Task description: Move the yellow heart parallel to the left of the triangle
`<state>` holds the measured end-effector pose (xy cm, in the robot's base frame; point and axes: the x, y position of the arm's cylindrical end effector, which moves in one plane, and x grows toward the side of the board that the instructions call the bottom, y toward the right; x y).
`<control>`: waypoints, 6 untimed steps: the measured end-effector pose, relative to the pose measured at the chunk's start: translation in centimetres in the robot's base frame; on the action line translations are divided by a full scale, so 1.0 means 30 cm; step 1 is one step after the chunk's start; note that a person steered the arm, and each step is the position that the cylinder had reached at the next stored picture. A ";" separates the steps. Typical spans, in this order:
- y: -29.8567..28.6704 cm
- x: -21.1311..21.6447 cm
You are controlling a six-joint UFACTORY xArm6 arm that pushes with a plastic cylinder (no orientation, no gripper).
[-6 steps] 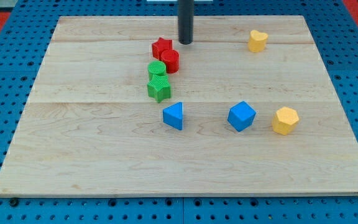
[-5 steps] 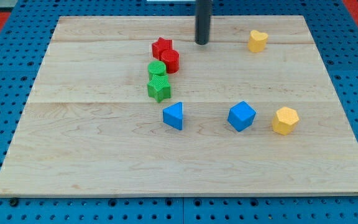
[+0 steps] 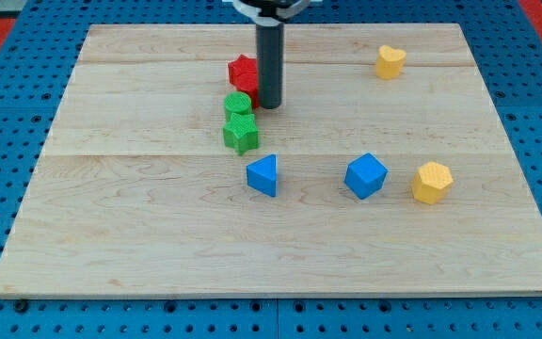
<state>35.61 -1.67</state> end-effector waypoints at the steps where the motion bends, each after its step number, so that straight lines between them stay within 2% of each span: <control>1: -0.018 0.000; 2: 0.060 -0.017; 4: 0.641 -0.030; 5: 0.727 -0.174; 6: 0.675 -0.287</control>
<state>27.00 18.59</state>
